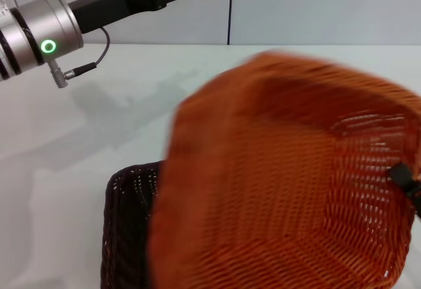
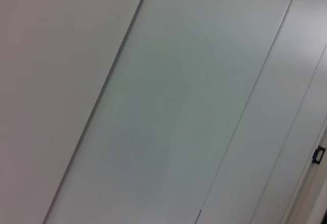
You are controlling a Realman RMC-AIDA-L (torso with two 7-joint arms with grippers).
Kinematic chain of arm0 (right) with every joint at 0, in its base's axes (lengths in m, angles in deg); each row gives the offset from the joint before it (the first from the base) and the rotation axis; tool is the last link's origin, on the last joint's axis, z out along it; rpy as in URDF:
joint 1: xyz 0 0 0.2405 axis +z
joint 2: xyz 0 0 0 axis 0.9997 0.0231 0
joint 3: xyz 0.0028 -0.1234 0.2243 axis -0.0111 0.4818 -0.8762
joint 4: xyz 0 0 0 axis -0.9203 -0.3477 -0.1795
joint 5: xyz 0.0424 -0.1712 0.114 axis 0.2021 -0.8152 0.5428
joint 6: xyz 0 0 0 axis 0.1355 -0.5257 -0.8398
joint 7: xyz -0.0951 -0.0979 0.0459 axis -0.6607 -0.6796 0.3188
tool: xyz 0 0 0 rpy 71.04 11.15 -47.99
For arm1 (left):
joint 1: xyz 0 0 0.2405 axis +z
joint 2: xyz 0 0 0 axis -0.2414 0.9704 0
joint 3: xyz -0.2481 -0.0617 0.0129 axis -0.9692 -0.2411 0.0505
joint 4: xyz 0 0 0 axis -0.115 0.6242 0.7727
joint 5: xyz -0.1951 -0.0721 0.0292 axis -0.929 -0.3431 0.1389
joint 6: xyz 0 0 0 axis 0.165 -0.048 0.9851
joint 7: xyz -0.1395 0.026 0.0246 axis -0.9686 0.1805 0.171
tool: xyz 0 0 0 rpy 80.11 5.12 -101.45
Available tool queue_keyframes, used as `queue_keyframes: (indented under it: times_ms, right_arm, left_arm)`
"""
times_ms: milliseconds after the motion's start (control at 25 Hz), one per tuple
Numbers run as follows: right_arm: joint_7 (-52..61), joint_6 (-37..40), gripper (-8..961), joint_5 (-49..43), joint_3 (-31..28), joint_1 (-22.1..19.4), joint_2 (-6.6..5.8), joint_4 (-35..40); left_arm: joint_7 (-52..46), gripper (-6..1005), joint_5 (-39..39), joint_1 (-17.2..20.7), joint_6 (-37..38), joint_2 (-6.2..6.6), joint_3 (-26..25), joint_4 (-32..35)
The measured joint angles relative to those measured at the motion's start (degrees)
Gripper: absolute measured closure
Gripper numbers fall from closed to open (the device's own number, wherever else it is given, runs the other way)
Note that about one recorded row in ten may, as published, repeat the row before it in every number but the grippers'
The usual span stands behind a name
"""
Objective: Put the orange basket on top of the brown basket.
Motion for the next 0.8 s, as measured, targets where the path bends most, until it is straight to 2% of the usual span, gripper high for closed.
queue_keyframes:
  times_ms: [200,480,520,640,680,720,760,800]
  right_arm:
    - [1.7,-0.3,722,0.0,1.1,1.4,-0.24,0.8]
    - [5.9,0.1,452,0.3,0.6,0.6,-0.41,7.9]
    - [6.0,0.0,402,0.7,-0.9,0.2,-0.49,10.8]
    - [6.1,-0.4,402,0.7,-3.9,-0.2,-0.54,14.5]
    - [6.3,-0.7,402,0.7,-5.9,-0.3,-0.62,16.0]
    - [6.8,-1.9,402,0.7,-11.0,-0.4,-1.03,19.1]
    - [6.8,-1.9,402,0.7,-11.0,-0.4,-1.03,19.1]
    - [7.0,-3.0,402,0.7,-14.3,-0.2,-1.40,20.3]
  left_arm:
    - [0.4,138,0.0,-0.6,0.2,0.06,-0.1,0.8]
    - [1.3,138,0.0,-0.8,0.3,-0.01,-0.4,1.5]
    - [1.4,138,-0.2,-0.7,0.4,-0.02,-0.5,1.5]
    - [2.0,138,-0.4,-0.5,0.4,-0.09,-1.8,1.4]
    - [2.2,138,-0.4,-0.4,0.3,-0.18,-2.8,1.2]
    - [2.3,138,-0.4,-0.3,0.3,-0.21,-3.2,1.2]
    - [2.9,138,-0.4,-0.3,0.2,-0.27,-4.2,1.1]
    - [3.6,138,-0.6,-0.3,0.1,-0.51,-5.5,1.0]
